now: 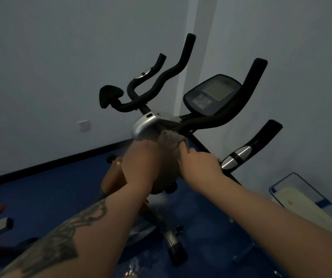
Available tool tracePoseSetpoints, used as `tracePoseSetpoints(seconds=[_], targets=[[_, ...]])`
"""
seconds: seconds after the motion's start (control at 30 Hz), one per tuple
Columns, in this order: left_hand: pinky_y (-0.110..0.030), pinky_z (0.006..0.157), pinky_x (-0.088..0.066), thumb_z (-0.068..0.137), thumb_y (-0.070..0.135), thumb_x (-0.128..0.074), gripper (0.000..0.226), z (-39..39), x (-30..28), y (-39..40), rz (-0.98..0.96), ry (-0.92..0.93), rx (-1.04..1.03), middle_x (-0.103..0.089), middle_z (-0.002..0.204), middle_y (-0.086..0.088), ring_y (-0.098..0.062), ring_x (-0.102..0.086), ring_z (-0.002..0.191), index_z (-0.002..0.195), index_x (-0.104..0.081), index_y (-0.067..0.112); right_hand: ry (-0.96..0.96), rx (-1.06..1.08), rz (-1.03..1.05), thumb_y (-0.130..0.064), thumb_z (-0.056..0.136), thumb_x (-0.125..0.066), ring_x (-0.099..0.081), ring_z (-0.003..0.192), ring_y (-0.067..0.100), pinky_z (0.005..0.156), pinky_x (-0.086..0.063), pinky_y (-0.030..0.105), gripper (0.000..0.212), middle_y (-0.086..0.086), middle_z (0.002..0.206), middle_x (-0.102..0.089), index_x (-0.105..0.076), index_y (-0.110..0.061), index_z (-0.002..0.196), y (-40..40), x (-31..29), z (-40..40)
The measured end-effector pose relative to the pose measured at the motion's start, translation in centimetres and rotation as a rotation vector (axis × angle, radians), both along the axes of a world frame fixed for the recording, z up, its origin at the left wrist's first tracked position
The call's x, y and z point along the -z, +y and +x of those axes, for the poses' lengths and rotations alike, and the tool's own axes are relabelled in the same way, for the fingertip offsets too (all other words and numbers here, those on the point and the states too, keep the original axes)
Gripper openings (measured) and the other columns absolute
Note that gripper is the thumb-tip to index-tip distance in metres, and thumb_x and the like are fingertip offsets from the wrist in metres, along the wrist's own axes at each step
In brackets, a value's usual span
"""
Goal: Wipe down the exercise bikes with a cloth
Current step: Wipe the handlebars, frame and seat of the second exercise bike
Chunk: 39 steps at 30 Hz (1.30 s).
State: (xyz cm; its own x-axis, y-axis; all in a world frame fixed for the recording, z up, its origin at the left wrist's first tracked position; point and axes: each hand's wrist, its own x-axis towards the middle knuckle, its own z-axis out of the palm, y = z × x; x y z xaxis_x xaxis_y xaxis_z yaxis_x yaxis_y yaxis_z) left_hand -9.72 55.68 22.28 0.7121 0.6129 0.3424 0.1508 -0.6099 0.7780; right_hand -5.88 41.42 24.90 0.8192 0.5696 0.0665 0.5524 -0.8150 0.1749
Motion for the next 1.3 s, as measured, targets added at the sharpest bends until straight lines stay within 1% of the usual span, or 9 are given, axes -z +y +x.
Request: tracePoseSetpoints(seconds=[0.13, 0.37, 0.53, 0.6, 0.73, 0.83, 1.03, 1.2, 1.3], targets=[[-0.028, 0.05, -0.026, 0.092, 0.033, -0.039, 0.036, -0.1, 0.0, 0.0, -0.009, 0.009, 0.005, -0.046, 0.06, 0.004, -0.008, -0.043, 0.055, 0.058, -0.041, 0.024, 0.168, 0.087, 0.151, -0.042, 0.104, -0.025, -0.06, 0.097, 0.032, 0.068, -0.037, 0.037, 0.049, 0.014, 0.115, -0.061, -0.023, -0.012, 0.143, 1.4, -0.6, 1.0], [-0.029, 0.051, -0.027, 0.093, 0.035, -0.037, 0.037, 0.0, 0.1, 0.1, 0.015, 0.015, 0.011, -0.045, 0.06, 0.002, -0.01, -0.043, 0.055, 0.059, -0.042, 0.022, 0.079, 0.012, 0.067, -0.052, 0.1, -0.029, -0.046, 0.07, 0.02, 0.058, -0.032, 0.033, 0.045, 0.006, 0.1, -0.061, -0.037, -0.014, 0.121, -1.9, -0.2, 0.1], [-0.029, 0.05, -0.027, 0.093, 0.034, -0.038, 0.038, 0.0, 0.0, 0.1, -0.004, 0.008, 0.008, -0.046, 0.059, 0.001, -0.011, -0.043, 0.053, 0.058, -0.043, 0.02, 0.381, 0.07, 0.083, -0.036, 0.103, -0.03, -0.052, 0.112, 0.037, 0.08, -0.043, 0.04, 0.051, 0.023, 0.134, -0.043, -0.022, -0.009, 0.146, 1.0, -1.8, 2.9], [-0.029, 0.05, -0.026, 0.093, 0.035, -0.038, 0.038, -0.1, 0.0, 0.0, -0.009, 0.005, 0.008, -0.046, 0.058, 0.001, -0.011, -0.043, 0.053, 0.058, -0.042, 0.02, 0.353, 0.055, 0.044, -0.032, 0.103, -0.031, -0.051, 0.113, 0.038, 0.079, -0.043, 0.041, 0.053, 0.023, 0.135, -0.043, -0.021, -0.007, 0.148, 1.2, -1.7, 2.9], [-0.029, 0.05, -0.029, 0.093, 0.035, -0.038, 0.038, -0.2, 0.1, 0.1, -0.005, 0.005, 0.01, -0.048, 0.06, 0.0, -0.012, -0.046, 0.055, 0.06, -0.045, 0.019, 0.102, 0.013, 0.078, -0.044, 0.101, -0.029, -0.059, 0.087, 0.032, 0.064, -0.034, 0.036, 0.046, 0.012, 0.111, -0.061, -0.033, -0.008, 0.128, -1.1, -0.2, 0.3], [-0.028, 0.05, -0.027, 0.09, 0.038, -0.035, 0.036, -0.1, 0.1, 0.2, -0.005, 0.011, 0.019, -0.049, 0.06, 0.001, -0.011, -0.046, 0.055, 0.06, -0.046, 0.021, 0.147, -0.016, 0.117, -0.054, 0.098, -0.023, -0.05, 0.073, 0.027, 0.063, -0.031, 0.035, 0.049, 0.01, 0.102, -0.064, -0.037, -0.013, 0.121, -2.1, -0.7, 0.3], [-0.029, 0.049, -0.024, 0.093, 0.033, -0.04, 0.038, 0.1, 0.1, 0.1, -0.017, 0.021, -0.009, -0.048, 0.06, 0.002, -0.008, -0.043, 0.054, 0.057, -0.041, 0.021, 0.294, 0.14, 0.094, -0.058, 0.098, -0.01, -0.053, 0.115, 0.033, 0.076, -0.035, 0.037, 0.069, 0.017, 0.135, -0.051, -0.026, -0.014, 0.149, 1.3, -0.9, 2.3], [-0.029, 0.049, -0.026, 0.094, 0.034, -0.039, 0.039, 0.0, 0.2, 0.1, -0.025, 0.021, -0.006, -0.048, 0.06, 0.001, -0.01, -0.045, 0.054, 0.058, -0.042, 0.02, 0.19, 0.113, 0.064, -0.058, 0.099, -0.021, -0.059, 0.1, 0.033, 0.068, -0.035, 0.036, 0.064, 0.017, 0.116, -0.061, -0.034, -0.007, 0.135, -0.2, -0.6, 1.7], [-0.03, 0.05, -0.026, 0.093, 0.034, -0.039, 0.038, 0.1, 0.2, 0.2, -0.016, 0.023, -0.001, -0.049, 0.061, 0.001, -0.01, -0.045, 0.056, 0.059, -0.043, 0.021, 0.158, 0.117, 0.018, -0.057, 0.099, -0.024, -0.057, 0.105, 0.035, 0.069, -0.035, 0.036, 0.065, 0.018, 0.119, -0.059, -0.034, -0.004, 0.135, 0.3, -0.8, 1.9]])
